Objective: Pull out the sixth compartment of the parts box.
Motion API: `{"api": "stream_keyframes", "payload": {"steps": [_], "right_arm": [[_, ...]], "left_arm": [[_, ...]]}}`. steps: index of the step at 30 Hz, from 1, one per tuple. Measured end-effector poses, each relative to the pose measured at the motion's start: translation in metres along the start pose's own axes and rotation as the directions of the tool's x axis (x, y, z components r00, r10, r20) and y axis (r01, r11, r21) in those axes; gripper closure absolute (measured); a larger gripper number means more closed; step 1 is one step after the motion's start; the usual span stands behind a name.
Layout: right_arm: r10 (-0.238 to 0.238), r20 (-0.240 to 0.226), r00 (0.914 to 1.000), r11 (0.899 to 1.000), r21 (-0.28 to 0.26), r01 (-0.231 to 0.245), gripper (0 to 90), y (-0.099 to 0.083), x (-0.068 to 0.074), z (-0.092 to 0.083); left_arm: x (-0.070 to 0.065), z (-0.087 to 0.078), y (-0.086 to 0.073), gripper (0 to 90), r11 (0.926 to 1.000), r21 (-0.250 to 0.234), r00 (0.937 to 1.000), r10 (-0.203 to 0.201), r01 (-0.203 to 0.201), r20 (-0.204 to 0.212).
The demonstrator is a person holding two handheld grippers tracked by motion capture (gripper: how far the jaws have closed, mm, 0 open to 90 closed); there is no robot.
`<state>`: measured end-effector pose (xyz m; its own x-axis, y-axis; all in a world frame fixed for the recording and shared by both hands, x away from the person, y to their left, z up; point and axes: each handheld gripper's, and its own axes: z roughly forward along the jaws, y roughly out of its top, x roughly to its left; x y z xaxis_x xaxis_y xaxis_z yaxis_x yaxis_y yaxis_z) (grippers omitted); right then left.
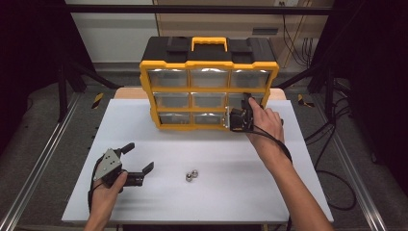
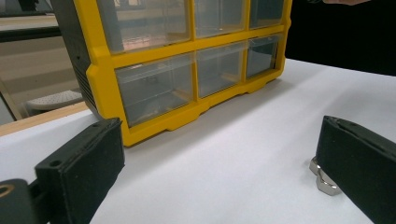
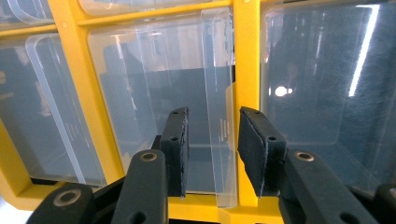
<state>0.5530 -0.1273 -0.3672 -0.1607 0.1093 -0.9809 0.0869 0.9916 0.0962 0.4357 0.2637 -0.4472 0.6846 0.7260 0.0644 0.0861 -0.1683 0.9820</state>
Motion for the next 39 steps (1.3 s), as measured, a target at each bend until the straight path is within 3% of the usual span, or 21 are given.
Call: {"api": "stream_keyframes", "payload": {"steps": [26,39], "right_arm": [[-0.068,0.023,0.9975,0.998,0.007,0.067,69.4,0.0007,0.0016,0.0039],[-0.08,0.047,0.9957,0.997,0.02,0.079,75.5,0.0021,0.0026,0.0042]], "left_arm": [[-0.0011,0.0006,0.0,1.1,1.0,0.006,1.0,0.006,-0.006,0.005],[-0.0018,0.0011,-0.0001,1.1,1.0,0.002,1.0,0.004,-0.004,0.005]]}}
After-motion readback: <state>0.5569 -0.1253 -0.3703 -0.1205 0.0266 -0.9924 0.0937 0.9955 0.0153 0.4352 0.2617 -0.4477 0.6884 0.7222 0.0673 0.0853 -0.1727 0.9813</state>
